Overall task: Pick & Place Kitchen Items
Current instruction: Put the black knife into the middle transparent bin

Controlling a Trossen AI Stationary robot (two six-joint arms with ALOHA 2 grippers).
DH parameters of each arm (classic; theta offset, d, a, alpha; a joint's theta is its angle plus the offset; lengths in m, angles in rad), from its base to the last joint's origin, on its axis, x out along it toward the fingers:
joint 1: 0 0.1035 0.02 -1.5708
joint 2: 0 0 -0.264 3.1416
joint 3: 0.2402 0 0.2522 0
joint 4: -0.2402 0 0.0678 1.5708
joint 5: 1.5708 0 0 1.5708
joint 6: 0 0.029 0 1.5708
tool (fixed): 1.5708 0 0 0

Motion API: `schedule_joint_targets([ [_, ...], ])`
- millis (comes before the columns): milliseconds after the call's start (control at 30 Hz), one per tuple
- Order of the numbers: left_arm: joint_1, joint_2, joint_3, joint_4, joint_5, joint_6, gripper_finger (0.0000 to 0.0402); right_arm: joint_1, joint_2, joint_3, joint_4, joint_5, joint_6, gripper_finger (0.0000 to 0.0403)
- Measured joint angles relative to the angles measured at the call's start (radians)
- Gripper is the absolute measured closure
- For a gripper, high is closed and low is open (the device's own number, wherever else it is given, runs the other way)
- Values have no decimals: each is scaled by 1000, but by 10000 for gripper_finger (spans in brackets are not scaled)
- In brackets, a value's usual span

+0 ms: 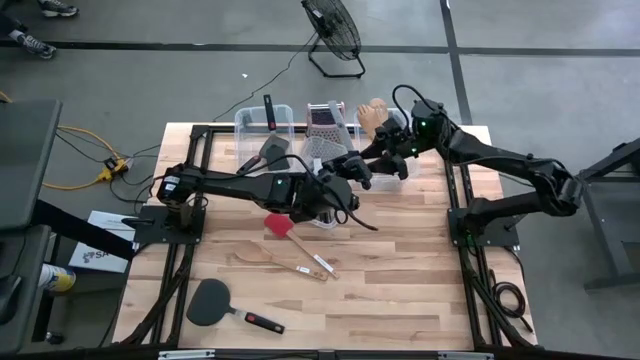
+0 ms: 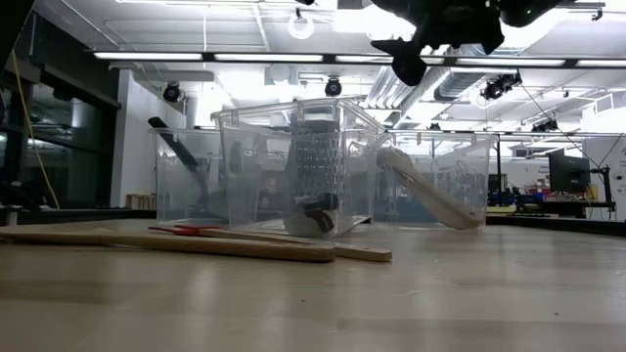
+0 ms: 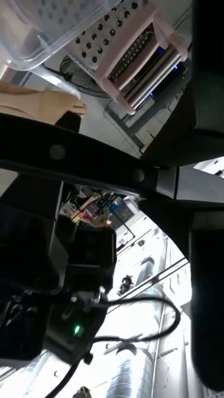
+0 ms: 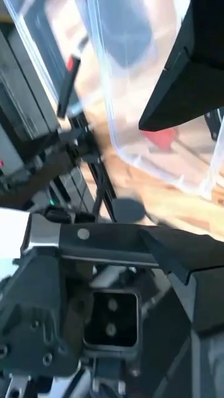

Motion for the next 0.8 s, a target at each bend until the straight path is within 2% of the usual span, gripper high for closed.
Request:
schedule_joint_targets([
  [133, -12, 0, 0, 6, 3, -4, 339, -4, 11, 0, 18, -75, 6, 143],
  [367, -24, 0, 0, 1, -3, -11, 339, -111, 3, 0, 26, -266, 37, 143],
  [500, -24, 0, 0, 1, 1, -11, 339, -129, 3, 0, 48, -337, 72, 143],
  [800, -24, 0, 0, 4, 21, -11, 340, -34, 7, 0, 222, -278, 170, 143],
])
